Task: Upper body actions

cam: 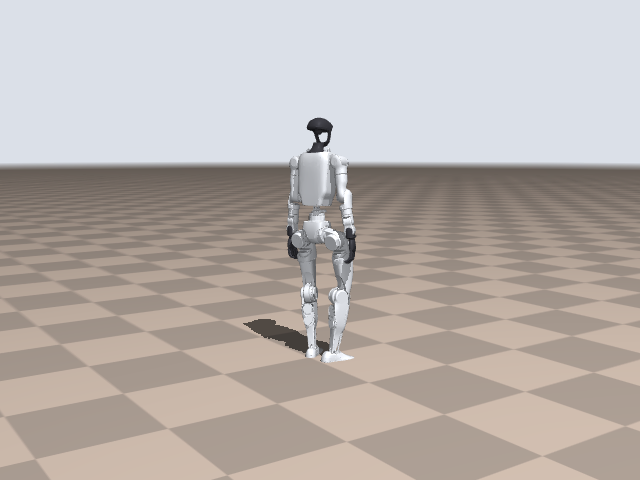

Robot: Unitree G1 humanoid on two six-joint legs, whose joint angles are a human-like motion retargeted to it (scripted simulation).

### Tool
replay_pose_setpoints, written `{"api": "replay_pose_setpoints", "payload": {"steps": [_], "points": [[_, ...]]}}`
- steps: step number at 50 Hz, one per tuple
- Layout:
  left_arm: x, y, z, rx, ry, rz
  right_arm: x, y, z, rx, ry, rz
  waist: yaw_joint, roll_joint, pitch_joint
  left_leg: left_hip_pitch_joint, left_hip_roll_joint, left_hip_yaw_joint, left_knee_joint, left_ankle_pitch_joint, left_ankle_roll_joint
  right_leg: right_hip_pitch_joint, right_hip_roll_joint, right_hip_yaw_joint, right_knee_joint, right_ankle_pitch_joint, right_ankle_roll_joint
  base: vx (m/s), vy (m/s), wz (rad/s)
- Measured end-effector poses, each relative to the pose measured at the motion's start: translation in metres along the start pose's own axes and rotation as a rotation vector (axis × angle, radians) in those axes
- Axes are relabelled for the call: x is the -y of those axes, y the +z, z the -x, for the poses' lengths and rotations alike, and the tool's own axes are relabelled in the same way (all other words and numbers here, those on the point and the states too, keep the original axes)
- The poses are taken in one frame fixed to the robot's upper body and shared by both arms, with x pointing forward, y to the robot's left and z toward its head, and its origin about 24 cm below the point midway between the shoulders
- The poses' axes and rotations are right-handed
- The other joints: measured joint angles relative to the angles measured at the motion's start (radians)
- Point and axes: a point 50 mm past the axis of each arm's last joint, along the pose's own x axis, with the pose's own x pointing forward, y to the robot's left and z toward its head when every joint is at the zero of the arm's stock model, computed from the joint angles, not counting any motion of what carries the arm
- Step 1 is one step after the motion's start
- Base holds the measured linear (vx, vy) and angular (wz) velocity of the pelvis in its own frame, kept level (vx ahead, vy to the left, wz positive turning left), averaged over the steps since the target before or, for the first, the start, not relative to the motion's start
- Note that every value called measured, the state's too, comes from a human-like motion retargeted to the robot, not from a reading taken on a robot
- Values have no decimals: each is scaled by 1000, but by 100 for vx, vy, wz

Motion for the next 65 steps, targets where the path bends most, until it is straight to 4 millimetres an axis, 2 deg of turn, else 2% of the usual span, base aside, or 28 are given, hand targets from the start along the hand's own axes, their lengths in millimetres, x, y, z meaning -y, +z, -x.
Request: {"api": "replay_pose_setpoints", "payload": {"steps": [2,5,7,9,12,15,17,19,22,26,35,40,42,44,46,47,48,50,52,55,57,59,60,61,62,63,65], "points": [[-2,-4,0,-18,12,-20,-3,-6,0,-18,9,-9,3,-29,14,25,-35,-40,1,-3,-4,0,0,117,-105,-2,1,17,-20,121],[-8,-15,2,-68,30,-53,-14,-19,2,-77,55,-14,37,-70,-3,54,-68,-74,10,-16,-20,21,-33,107,-146,49,11,26,-12,78],[-6,-22,2,-111,12,-104,-20,-25,3,-115,90,-41,73,-59,-23,46,-66,-107,16,-15,-20,59,-62,-83,-167,49,29,20,-12,52],[-1,-31,3,-134,21,-123,-23,-27,3,-125,93,-63,136,-52,-40,52,-57,-105,10,-18,-27,70,-40,-45,-190,50,30,10,-6,26],[-2,-45,5,-145,29,-95,-24,-24,2,-103,77,-27,112,-32,-47,84,-48,-155,-5,-18,-31,115,-32,-98,-216,60,46,16,-5,74],[2,-66,8,-213,-10,-75,-24,-26,3,-114,74,31,54,-20,-103,78,-52,-194,-17,-17,-35,124,-15,-121,-238,51,36,20,-2,51],[4,-73,10,-239,-12,-66,-25,-24,2,-118,95,26,77,-15,-119,79,-45,-179,-26,-16,-40,109,-6,-98,-225,43,33,2,-5,-19],[3,-74,10,-244,4,-48,-26,-19,2,-103,114,10,90,-17,-108,89,-44,-180,-31,-14,-45,121,-7,-116,-226,40,32,-4,-6,-4],[3,-73,10,-237,8,-19,-26,-15,1,-81,111,13,100,-17,-100,105,-43,-183,-39,-14,-50,135,-1,-124,-227,35,27,1,-5,2],[8,-69,8,-220,-20,-17,-24,-18,1,-92,92,44,93,-9,-120,95,-36,-187,-40,-16,-56,127,5,-122,-229,31,27,0,0,0],[13,-48,4,-148,-46,-65,-28,-26,3,-131,105,12,87,0,-108,92,-30,-188,-47,-11,-67,120,9,-126,-223,27,22,0,0,0],[14,-40,2,-117,-64,-97,-26,-28,3,-145,103,26,125,16,-110,58,-16,-155,-31,-8,-84,102,14,-126,-214,20,6,-7,0,-34],[14,-29,1,-80,-64,-124,-23,-23,3,-140,91,36,141,12,-88,25,-9,-163,3,-3,-94,100,6,-140,-202,6,-8,-13,-5,23],[12,-9,-1,-21,-54,-166,-18,-15,2,-119,74,36,150,8,-45,-18,-11,-210,43,17,-101,108,-9,-160,-189,-10,-12,-24,-7,125],[12,14,-2,42,-39,-215,-15,-9,1,-95,63,39,148,3,-6,-51,-32,-281,53,43,-99,128,-24,-225,-187,-26,-11,-22,-3,227],[13,24,-2,70,-34,-238,-14,-9,1,-90,61,44,150,-1,6,-61,-35,-281,49,47,-94,138,-32,-264,-187,-35,-10,-11,3,267],[15,31,-1,94,-33,-258,-15,-11,1,-95,61,50,155,-7,10,-62,-23,-216,37,36,-83,146,-42,-301,-187,-44,-7,-5,5,279],[22,40,-1,133,-36,-293,-17,-17,2,-113,54,50,180,-22,9,-45,37,68,12,-21,-67,160,-64,-383,-188,-59,3,5,12,297],[27,40,-1,150,-41,-321,-21,-26,3,-137,51,31,184,-34,-10,-16,83,315,-3,-63,-98,185,-82,-498,-197,-70,25,18,22,368],[28,37,-2,147,-39,-355,-31,-34,4,-157,61,-13,143,-49,-44,-3,125,561,17,-78,-127,245,-94,-758,-220,-76,69,21,18,417],[25,37,-1,140,-30,-358,-33,-35,4,-160,68,-30,126,-58,-54,5,136,672,47,-60,-114,286,-89,-901,-236,-74,96,24,28,353],[21,37,-1,132,-24,-344,-33,-36,4,-166,73,-27,126,-60,-57,-8,140,629,97,-17,-109,329,-78,-1010,-249,-64,118,31,29,286],[18,36,-1,127,-23,-333,-33,-37,5,-171,74,-19,133,-58,-59,-22,141,567,123,16,-111,350,-71,-1051,-252,-59,126,43,39,232],[16,33,-1,118,-22,-317,-32,-38,5,-179,71,-11,149,-50,-65,-37,130,492,124,3,-126,365,-62,-1068,-250,-52,131,50,44,209],[15,29,-1,106,-21,-299,-31,-40,5,-187,68,-4,166,-43,-73,-49,113,437,118,-5,-126,380,-57,-1082,-245,-42,134,55,46,189],[14,22,-2,86,-21,-276,-31,-43,6,-197,63,-1,186,-39,-83,-53,85,423,97,-6,-94,396,-60,-1091,-237,-26,135,55,42,195],[16,7,-2,41,-35,-212,-28,-51,7,-217,52,3,194,-21,-106,-69,85,352,93,9,-96,433,-59,-1143,-217,37,128,53,40,207]]}}
